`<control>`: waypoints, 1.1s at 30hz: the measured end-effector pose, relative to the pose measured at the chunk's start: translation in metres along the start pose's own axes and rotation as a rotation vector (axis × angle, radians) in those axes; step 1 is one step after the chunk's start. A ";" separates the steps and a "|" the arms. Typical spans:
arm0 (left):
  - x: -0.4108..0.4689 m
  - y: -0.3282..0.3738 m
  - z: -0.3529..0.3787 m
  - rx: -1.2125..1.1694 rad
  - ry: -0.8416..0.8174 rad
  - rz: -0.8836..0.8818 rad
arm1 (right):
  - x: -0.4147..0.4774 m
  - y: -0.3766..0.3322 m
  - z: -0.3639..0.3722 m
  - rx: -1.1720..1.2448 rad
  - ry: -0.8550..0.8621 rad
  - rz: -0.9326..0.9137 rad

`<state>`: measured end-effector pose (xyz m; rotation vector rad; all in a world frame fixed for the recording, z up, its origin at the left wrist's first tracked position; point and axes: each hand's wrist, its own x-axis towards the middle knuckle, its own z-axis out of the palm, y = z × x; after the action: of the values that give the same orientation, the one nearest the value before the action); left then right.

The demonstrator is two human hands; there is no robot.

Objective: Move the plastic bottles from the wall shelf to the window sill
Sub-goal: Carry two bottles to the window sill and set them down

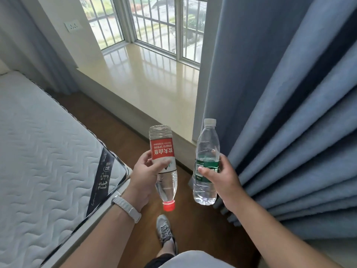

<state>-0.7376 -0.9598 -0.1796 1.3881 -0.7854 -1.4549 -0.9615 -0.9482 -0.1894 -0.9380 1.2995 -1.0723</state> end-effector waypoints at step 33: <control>0.252 0.107 -0.155 -0.022 0.292 0.021 | 0.297 -0.078 0.209 -0.141 -0.175 0.024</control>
<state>-0.5429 -1.2057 -0.1989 1.5279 -0.5934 -1.2051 -0.7684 -1.2657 -0.1797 -1.0936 1.2493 -0.8682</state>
